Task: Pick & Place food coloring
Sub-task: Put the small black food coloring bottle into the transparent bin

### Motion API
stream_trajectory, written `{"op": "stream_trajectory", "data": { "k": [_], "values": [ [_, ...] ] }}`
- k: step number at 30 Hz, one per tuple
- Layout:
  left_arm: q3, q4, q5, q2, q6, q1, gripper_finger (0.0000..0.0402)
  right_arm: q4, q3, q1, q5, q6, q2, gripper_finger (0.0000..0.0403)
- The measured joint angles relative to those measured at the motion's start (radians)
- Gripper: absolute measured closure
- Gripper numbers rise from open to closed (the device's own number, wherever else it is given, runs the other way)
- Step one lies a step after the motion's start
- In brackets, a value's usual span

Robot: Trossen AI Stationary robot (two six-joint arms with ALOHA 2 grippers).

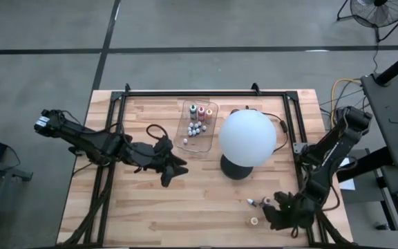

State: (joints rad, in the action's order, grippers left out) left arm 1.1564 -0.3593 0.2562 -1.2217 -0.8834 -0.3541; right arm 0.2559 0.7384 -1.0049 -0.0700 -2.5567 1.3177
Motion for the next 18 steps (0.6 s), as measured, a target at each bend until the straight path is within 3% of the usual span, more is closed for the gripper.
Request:
{"op": "stream_trajectory", "data": {
  "k": [6,15,18],
  "values": [
    [0.000,-0.001,0.000,0.000,0.048,0.006,0.0232,0.141,0.023,-0.033,0.142,0.137,0.065,0.0306],
    [0.000,0.000,0.000,0.000,0.047,0.008,0.0232,0.444,0.028,-0.037,0.191,0.446,0.033,0.0317],
    [0.000,0.000,0.008,0.000,0.022,0.010,0.0232,0.480,0.027,-0.030,0.245,0.626,0.019,0.0319]
  ]
}}
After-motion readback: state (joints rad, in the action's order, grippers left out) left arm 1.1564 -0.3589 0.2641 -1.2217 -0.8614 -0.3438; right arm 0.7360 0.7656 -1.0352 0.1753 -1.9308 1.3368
